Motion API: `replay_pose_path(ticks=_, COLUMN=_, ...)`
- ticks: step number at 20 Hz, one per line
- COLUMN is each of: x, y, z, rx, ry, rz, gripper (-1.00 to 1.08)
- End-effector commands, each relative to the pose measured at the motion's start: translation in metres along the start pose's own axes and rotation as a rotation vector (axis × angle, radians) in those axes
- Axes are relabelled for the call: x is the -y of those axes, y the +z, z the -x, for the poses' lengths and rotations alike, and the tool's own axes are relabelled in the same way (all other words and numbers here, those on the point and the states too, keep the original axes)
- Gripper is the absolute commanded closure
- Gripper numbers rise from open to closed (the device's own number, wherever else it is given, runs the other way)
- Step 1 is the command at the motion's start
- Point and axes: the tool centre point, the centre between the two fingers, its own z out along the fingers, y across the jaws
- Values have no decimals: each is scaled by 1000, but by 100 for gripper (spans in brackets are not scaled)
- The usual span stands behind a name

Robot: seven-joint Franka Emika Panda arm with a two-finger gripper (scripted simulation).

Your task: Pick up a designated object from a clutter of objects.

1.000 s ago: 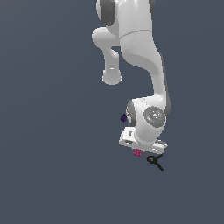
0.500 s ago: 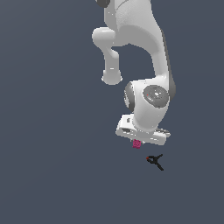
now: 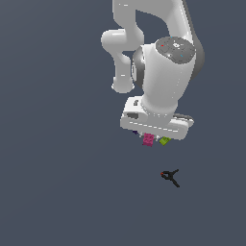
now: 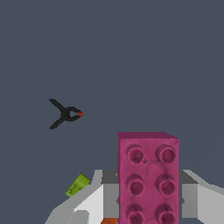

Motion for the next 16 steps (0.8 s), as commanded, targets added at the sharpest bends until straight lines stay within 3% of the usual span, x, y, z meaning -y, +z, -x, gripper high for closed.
replay_pose_path(ticks=1, x=-7, y=-29, z=2, rx=1, ry=0, rz=0, gripper=108)
replay_pose_path(ticks=9, x=-24, y=-104, z=5, rx=1, ry=0, rz=0, gripper=108)
replay_pose_path(ticks=16, x=-32, y=-140, z=5, rx=0, ry=0, rz=0, gripper=108)
